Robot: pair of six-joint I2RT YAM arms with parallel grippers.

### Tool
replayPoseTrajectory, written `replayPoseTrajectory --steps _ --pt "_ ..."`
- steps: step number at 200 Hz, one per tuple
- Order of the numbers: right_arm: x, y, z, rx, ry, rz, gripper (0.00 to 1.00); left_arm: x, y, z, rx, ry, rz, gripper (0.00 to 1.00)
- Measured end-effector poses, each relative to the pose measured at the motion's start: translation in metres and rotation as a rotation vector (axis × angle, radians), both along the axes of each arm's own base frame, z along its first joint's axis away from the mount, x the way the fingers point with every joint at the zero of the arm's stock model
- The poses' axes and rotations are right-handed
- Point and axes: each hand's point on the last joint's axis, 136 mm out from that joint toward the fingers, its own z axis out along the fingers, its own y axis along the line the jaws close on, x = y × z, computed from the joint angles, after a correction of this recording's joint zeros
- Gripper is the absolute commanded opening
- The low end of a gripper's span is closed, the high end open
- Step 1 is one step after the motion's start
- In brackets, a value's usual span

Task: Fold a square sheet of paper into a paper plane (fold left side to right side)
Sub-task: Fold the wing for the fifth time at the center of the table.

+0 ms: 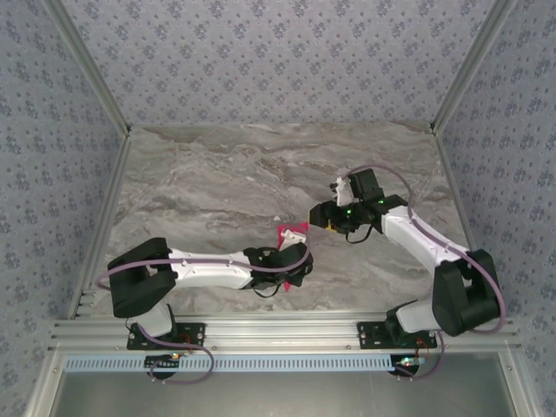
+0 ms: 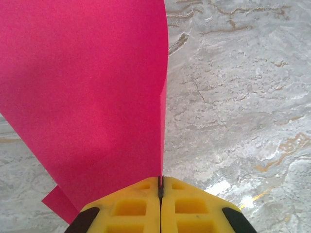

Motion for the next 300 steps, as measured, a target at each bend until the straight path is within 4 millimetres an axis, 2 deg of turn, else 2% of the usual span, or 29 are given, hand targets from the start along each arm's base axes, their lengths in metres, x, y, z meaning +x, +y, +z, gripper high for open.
replayPoseTrajectory --steps 23,75,112,159,219,300 --pt "0.002 -0.005 0.005 -0.005 -0.044 -0.007 0.61 0.000 -0.009 0.004 -0.082 0.030 -0.006 0.04" --pt "-0.034 -0.022 -0.039 -0.049 0.017 0.013 0.66 0.009 0.005 -0.004 -0.211 0.121 0.036 0.04" --pt "-0.044 -0.023 -0.048 -0.035 0.003 0.023 0.66 0.007 0.001 -0.002 -0.295 0.159 0.028 0.04" --pt "-0.051 -0.018 -0.061 -0.014 -0.021 0.045 0.65 0.013 0.010 -0.008 -0.384 0.219 0.057 0.04" --pt "-0.058 -0.004 -0.070 0.029 -0.059 0.065 0.66 0.023 -0.003 0.013 -0.544 0.261 0.041 0.03" --pt "-0.051 0.013 -0.074 0.056 -0.079 0.048 0.59 0.023 -0.008 -0.006 -0.596 0.352 0.055 0.03"
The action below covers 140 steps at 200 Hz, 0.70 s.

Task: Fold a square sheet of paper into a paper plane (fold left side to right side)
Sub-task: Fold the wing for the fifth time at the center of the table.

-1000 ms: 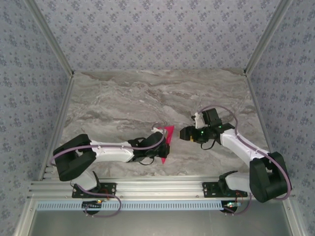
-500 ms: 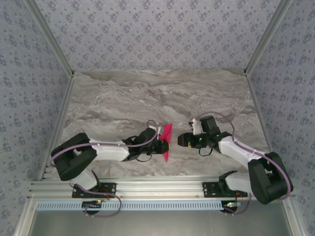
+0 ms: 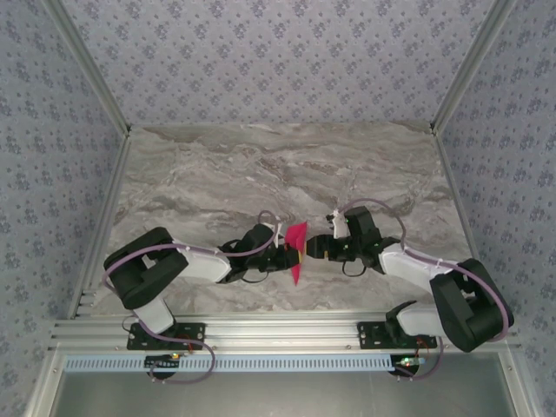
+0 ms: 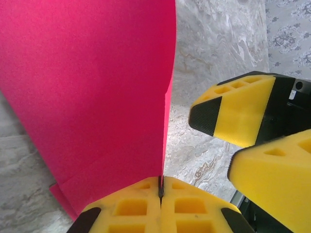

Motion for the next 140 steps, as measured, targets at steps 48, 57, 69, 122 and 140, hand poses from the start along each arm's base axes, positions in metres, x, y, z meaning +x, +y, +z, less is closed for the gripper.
replayPoseTrajectory --steps 48,57,69,122,140 --pt "0.007 0.001 -0.009 -0.006 0.024 -0.041 0.51 0.001 -0.003 -0.006 -0.016 0.024 0.003 0.02" --pt "0.009 0.001 -0.011 -0.007 0.027 -0.048 0.50 0.001 -0.003 -0.006 -0.018 0.026 0.001 0.02" --pt "0.010 0.001 -0.012 -0.005 0.033 -0.059 0.49 0.001 -0.004 -0.005 -0.022 0.025 0.000 0.02" --pt "0.015 0.002 -0.020 -0.012 0.055 -0.086 0.48 0.001 -0.005 -0.003 -0.031 0.020 -0.002 0.02" --pt "0.018 0.004 -0.021 -0.009 0.057 -0.092 0.48 0.001 -0.005 -0.003 -0.032 0.019 -0.002 0.02"
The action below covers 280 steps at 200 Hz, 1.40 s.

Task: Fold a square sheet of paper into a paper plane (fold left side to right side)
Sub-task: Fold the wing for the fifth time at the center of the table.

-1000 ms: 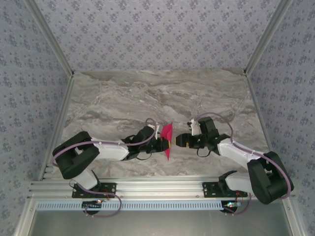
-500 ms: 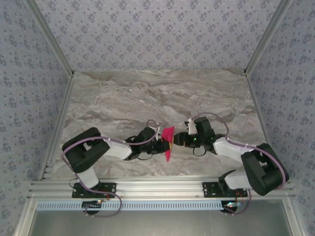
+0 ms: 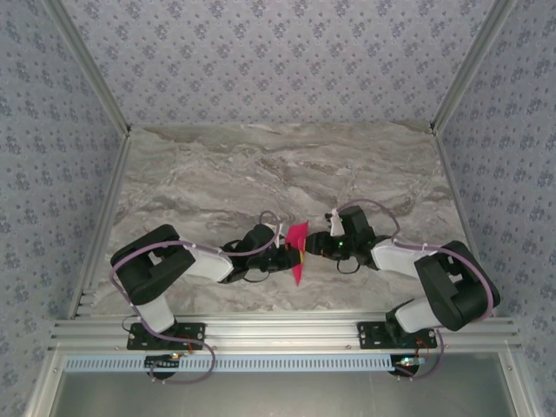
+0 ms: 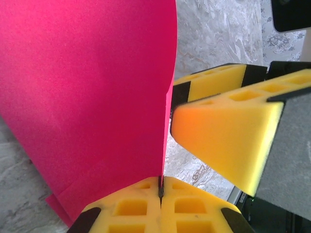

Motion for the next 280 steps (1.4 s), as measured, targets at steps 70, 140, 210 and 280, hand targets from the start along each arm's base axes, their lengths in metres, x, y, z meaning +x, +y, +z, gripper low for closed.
replayPoseTrajectory --steps 70,140,210,280 --pt "0.010 0.011 0.000 0.007 0.000 0.007 0.47 0.000 0.000 0.000 0.000 0.000 0.000 0.02" --pt "0.012 0.012 -0.008 -0.022 0.025 -0.003 0.44 0.001 0.001 0.000 0.001 0.001 0.004 0.05" --pt "0.014 0.013 -0.013 -0.043 0.059 -0.009 0.44 0.002 0.001 0.000 0.000 0.004 0.009 0.11" --pt "0.014 0.013 -0.014 -0.048 0.069 -0.009 0.43 0.003 0.004 0.000 0.005 0.009 0.014 0.19"
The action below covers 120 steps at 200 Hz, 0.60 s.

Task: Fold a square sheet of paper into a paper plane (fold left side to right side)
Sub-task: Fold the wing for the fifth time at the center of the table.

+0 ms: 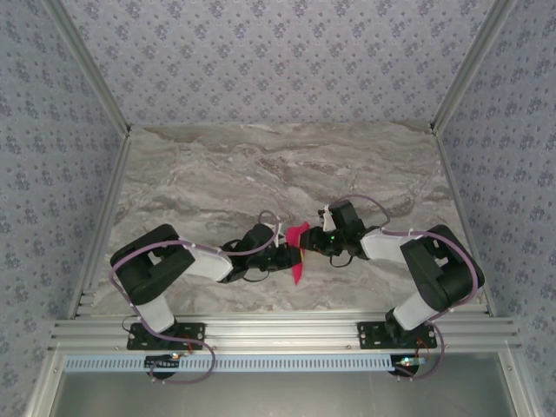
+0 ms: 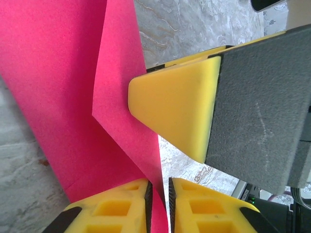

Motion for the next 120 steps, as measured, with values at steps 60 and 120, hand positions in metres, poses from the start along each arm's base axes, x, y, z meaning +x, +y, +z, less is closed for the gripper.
replayPoseTrajectory --steps 60,120 --pt "0.000 0.000 0.000 -0.002 0.004 0.000 0.43 0.010 0.021 0.019 -0.020 -0.024 0.048 0.29" --pt "0.000 0.000 0.000 -0.002 0.004 0.000 0.43 0.028 0.035 0.017 -0.002 0.004 0.096 0.31"
